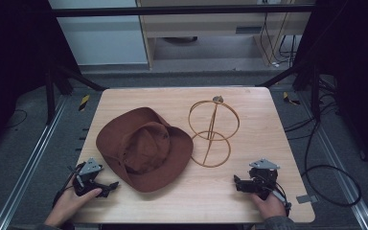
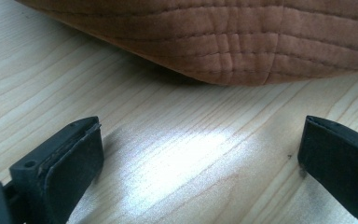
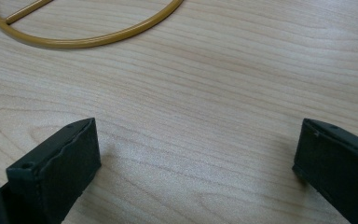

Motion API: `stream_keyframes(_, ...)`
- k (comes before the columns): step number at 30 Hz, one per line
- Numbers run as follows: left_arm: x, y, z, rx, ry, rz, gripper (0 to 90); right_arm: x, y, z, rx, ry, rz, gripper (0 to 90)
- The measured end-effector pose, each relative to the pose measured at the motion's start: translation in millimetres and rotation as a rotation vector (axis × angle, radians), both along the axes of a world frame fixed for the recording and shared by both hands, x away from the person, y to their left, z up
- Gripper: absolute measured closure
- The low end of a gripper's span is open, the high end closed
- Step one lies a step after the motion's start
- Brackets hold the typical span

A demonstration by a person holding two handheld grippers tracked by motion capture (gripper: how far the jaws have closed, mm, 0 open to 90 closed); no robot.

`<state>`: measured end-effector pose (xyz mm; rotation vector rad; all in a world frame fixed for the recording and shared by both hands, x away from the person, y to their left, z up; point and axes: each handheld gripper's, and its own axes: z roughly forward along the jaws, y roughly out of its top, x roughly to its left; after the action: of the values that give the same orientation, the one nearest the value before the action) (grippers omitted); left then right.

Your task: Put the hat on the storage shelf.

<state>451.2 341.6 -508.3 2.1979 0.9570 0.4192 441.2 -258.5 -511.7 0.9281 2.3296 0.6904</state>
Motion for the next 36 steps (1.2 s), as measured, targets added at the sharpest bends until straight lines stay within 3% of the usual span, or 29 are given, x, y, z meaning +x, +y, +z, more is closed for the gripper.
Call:
stream_keyframes(7,-1.0,1.4,4.5,0.011,-0.003,-0.022,3.0,0.0,0.0,0.0,0.0,0.0,0.0,0.4)
stream_keyframes(11,-5.4,2.0,10.5,0.005,-0.039,-0.03,3.5,0.0,0.0,0.0,-0.001,0.0,0.0,0.4)
stream_keyframes(14,-9.3,5.5,17.3,-0.017,-0.079,-0.007,3.6,0.0,0.0,0.0,0.0,0.0,0.0,0.4)
stream_keyframes(18,-14.4,7.5,23.5,-0.053,-0.111,-0.013,3.2,0.0,0.0,0.0,0.0,0.0,0.0,0.4)
stream_keyframes(24,-19.1,7.0,29.7,-0.074,-0.149,-0.021,3.2,0.0,0.0,0.0,0.0,0.0,0.0,0.4)
stream_keyframes(29,-20.7,5.7,33.9,-0.109,-0.154,-0.018,3.2,0.0,0.0,0.0,0.0,0.0,0.0,0.4)
stream_keyframes(36,-21.4,-4.8,43.8,-0.117,-0.153,-0.051,3.2,0.0,0.0,0.0,0.0,0.0,0.0,0.4)
